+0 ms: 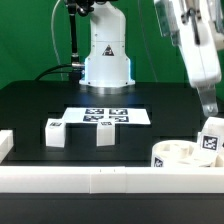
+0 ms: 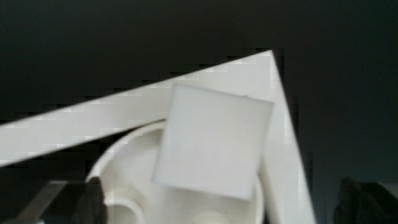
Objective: Assemble stool
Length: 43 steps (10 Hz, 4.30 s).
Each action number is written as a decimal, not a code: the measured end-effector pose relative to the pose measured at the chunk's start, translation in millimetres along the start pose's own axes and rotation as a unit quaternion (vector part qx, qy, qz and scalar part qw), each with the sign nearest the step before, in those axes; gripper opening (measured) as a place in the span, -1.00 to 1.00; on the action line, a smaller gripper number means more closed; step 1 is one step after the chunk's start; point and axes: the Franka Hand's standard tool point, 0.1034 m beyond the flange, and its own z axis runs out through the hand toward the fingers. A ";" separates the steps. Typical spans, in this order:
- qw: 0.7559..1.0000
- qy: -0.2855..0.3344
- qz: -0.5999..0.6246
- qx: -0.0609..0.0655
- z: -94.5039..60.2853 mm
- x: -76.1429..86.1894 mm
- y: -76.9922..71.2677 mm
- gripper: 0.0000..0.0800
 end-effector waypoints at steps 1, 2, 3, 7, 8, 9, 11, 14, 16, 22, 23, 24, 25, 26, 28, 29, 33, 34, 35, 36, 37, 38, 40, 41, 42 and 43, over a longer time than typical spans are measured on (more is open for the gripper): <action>1.000 -0.001 0.000 0.002 -1.4 -0.2 -2.9 0.62; 1.000 -0.001 -0.001 0.000 0.3 -0.6 -1.2 0.62; 1.000 -0.001 -0.001 0.000 0.7 -0.7 -0.9 0.62; 0.993 0.006 -0.115 -0.008 -3.8 21.7 -4.2 0.62; 0.992 0.008 -0.122 -0.007 -6.0 26.5 -5.3 0.62; 0.992 0.008 -0.123 -0.008 -4.5 24.9 -4.0 0.62; 0.992 0.008 -0.123 -0.008 -4.2 25.0 -3.8 0.62; 0.984 0.008 -0.178 -0.016 -5.0 30.0 -2.3 0.62; 0.965 0.013 -0.260 -0.017 -12.3 47.5 -1.8 0.62; 0.890 0.039 -0.450 -0.057 -6.4 50.7 8.9 0.62; 0.855 0.042 -0.513 -0.065 -6.2 50.9 9.4 0.62; 0.833 0.040 -0.548 -0.067 -5.9 51.3 9.5 0.62; 0.826 0.039 -0.559 -0.068 -5.9 51.6 9.3 0.62; 0.800 0.036 -0.595 -0.069 -6.0 52.1 9.2 0.62; 0.764 0.032 -0.640 -0.072 -6.3 53.5 8.8 0.62; 0.706 0.034 -0.703 -0.080 -8.0 61.3 7.0 0.62; 0.684 0.048 -0.723 -0.082 -19.3 113.3 0.9 0.62; 0.683 0.049 -0.724 -0.084 -18.1 109.5 1.6 0.62; 0.681 0.048 -0.726 -0.085 -17.2 107.5 2.4 0.62; 0.680 0.048 -0.727 -0.086 -15.8 111.5 2.3 0.62; 0.674 0.047 -0.732 -0.090 -11.5 119.9 4.6 0.62; 0.658 0.054 -0.745 -0.095 -6.7 136.0 16.2 0.62; 0.641 0.060 -0.758 -0.106 -0.1 164.0 42.1 0.62; 0.640 0.064 -0.758 -0.108 2.6 177.0 51.0 0.62; 0.644 0.059 -0.754 -0.111 3.0 176.1 52.8 0.62; 0.645 0.051 -0.754 -0.114 3.3 173.9 52.8 0.62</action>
Offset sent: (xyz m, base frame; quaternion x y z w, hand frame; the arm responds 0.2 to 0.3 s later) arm 0.0000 0.0000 0.0000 0.0000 0.0000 0.0000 1.0000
